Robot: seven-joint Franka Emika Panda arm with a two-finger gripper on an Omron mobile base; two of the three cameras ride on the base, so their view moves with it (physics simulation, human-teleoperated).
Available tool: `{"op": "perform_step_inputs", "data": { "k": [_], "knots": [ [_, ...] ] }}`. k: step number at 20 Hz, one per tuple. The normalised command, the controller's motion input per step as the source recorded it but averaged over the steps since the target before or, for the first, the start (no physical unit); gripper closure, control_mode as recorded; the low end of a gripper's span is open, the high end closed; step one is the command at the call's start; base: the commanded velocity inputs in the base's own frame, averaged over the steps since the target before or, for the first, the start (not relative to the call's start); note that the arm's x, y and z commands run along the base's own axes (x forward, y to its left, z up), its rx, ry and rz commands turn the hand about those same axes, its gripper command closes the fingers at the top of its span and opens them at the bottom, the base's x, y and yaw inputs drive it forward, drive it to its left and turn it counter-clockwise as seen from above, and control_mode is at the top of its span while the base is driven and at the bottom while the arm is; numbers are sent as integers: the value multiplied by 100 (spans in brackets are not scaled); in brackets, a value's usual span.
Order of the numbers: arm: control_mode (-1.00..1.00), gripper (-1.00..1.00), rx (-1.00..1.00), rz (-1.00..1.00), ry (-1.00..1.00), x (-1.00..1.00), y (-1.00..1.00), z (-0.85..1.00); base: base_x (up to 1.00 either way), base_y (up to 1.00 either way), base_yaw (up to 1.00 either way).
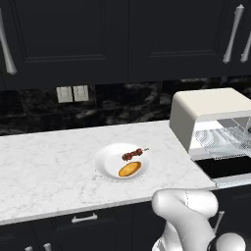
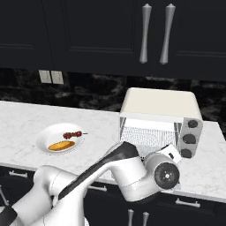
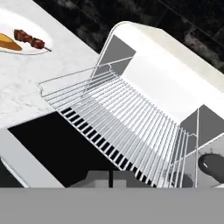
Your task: Pick up the kebab skewer and baguette bread, and place them inside the toaster oven. Close the toaster oven door and start by setting the timer.
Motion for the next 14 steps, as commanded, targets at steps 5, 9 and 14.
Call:
{"op": "perform_step_inputs", "data": {
  "k": [5, 9, 14],
  "knots": [
    [-100, 100, 1, -11, 46, -22, 75, 94, 0, 0, 0],
    [-100, 100, 0, -13, 47, 0, 100, 72, 0, 0, 0],
    [-100, 100, -3, -9, 13, -11, 100, 17, 0, 0, 0]
  ]
}}
